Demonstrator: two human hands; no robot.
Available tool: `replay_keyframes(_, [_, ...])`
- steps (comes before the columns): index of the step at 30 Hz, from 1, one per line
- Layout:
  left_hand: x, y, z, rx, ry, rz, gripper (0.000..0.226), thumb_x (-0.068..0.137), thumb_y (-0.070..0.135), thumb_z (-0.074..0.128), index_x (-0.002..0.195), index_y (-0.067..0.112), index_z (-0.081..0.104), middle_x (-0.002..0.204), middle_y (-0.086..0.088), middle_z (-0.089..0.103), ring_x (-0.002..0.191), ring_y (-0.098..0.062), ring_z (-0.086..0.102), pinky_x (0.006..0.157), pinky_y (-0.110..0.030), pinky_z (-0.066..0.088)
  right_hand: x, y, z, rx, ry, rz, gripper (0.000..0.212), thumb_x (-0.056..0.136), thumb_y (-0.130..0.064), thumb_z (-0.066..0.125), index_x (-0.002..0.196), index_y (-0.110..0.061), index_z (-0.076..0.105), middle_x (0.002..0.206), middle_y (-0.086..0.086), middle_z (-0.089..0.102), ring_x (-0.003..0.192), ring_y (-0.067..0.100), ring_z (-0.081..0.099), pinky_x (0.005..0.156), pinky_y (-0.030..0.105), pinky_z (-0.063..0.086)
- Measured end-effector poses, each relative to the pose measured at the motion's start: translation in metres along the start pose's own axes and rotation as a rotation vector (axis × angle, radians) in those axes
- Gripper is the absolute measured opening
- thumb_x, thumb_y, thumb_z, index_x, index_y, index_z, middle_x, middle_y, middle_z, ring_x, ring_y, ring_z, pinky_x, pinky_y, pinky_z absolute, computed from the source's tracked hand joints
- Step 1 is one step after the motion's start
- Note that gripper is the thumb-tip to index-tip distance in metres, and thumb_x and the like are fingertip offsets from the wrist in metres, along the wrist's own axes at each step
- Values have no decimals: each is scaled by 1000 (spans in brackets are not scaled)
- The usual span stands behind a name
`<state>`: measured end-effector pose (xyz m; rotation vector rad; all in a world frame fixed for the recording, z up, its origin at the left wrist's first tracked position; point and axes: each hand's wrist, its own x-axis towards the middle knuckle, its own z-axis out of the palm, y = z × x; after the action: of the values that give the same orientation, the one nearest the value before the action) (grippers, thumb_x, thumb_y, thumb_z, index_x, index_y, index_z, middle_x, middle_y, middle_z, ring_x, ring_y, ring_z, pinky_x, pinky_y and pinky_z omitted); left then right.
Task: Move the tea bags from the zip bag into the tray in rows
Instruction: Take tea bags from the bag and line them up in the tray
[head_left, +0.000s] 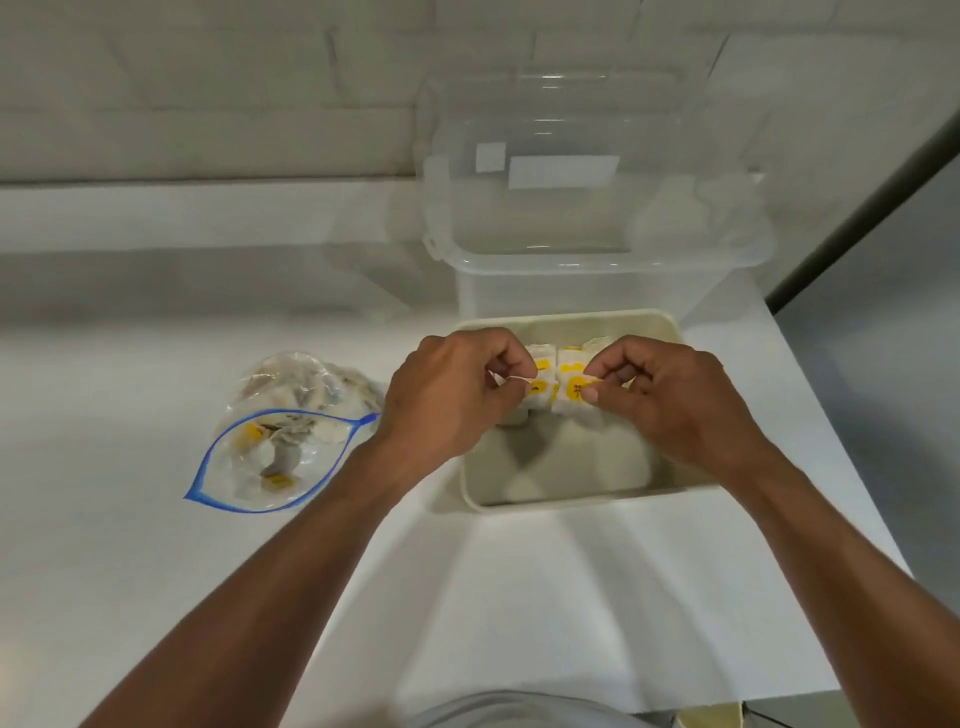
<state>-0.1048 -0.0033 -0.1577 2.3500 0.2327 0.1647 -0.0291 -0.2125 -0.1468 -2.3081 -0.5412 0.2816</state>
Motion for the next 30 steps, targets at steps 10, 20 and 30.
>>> replay_keyframes(10, [37, 22, 61, 68, -65, -87, 9, 76, 32, 76, 80, 36, 69, 74, 22, 65, 76, 1, 61, 65, -23, 47, 17, 54, -25, -314, -10, 34, 9, 80, -45, 70, 85, -39, 65, 83, -25, 66, 83, 7, 59, 64, 27, 40])
replay_keyframes(20, [56, 34, 103, 87, -142, -124, 12, 74, 23, 73, 76, 33, 69, 79, 17, 69, 82, -8, 65, 76, -34, 55, 32, 88, -27, -571, 54, -161, 5, 81, -43, 73, 85, -40, 72, 99, -8, 51, 99, 19, 48, 58, 26, 39])
replay_keyframes(30, [68, 35, 115, 160, -286, -146, 11, 73, 35, 79, 76, 35, 69, 70, 23, 64, 79, -4, 62, 65, -25, 47, 38, 101, -29, -730, 57, -396, 7, 68, -32, 81, 73, -31, 77, 119, 2, 60, 109, 34, 48, 75, 38, 42])
